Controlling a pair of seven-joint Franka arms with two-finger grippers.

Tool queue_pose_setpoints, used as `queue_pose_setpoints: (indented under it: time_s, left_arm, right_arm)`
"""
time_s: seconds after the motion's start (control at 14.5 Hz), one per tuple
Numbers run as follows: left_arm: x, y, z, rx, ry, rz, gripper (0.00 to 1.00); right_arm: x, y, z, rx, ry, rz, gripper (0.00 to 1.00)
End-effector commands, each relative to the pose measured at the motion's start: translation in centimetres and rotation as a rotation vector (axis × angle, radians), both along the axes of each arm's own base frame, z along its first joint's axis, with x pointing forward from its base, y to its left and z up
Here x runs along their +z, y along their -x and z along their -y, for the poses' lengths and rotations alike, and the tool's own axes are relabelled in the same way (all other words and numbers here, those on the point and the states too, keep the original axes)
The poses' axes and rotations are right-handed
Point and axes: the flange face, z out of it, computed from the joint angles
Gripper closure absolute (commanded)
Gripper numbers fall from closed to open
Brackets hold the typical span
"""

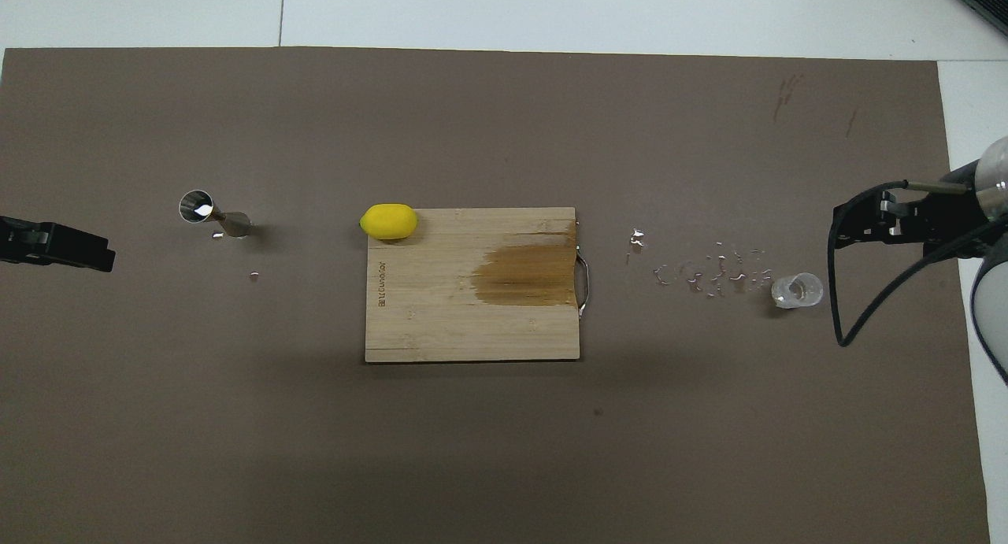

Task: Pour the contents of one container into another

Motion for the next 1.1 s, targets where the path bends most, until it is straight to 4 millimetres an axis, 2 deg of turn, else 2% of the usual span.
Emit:
queue_pose_setpoints:
  time_s: [0.0,0.28,0.41,0.83,0.96,1.03]
  left_arm:
    - [0.4,0.7,0.2,-0.017,-0.012,-0.002,0.00]
    - [0.1,1.7,0.8,-0.019,-0.015,-0.050,0.00]
    - [0.7,1.6,1.0,-0.008,-0.012,-0.040,0.00]
    - [0.5,-0.1,-0.1,0.021,0.012,0.035,0.00]
    - [-0.8,-1.3,-1.3,0.042,0.024,0.009,0.00]
    - [-1.9,-2.8,-2.1,0.052,0.032,-0.018,0.00]
  right_arm:
    - [0.2,0.6,0.4,0.010,-0.011,0.000,0.00]
    - [0.2,0.6,0.5,0.010,-0.009,0.000,0.00]
    - [0.2,0.6,0.5,0.009,-0.009,0.000,0.00]
    - [0.3,0.1,0.5,0.018,-0.013,0.024,0.00]
    - [0.5,-0.6,0.8,0.059,-0.015,0.083,0.00]
    - [0.4,-0.7,1.4,0.098,-0.015,0.078,0.00]
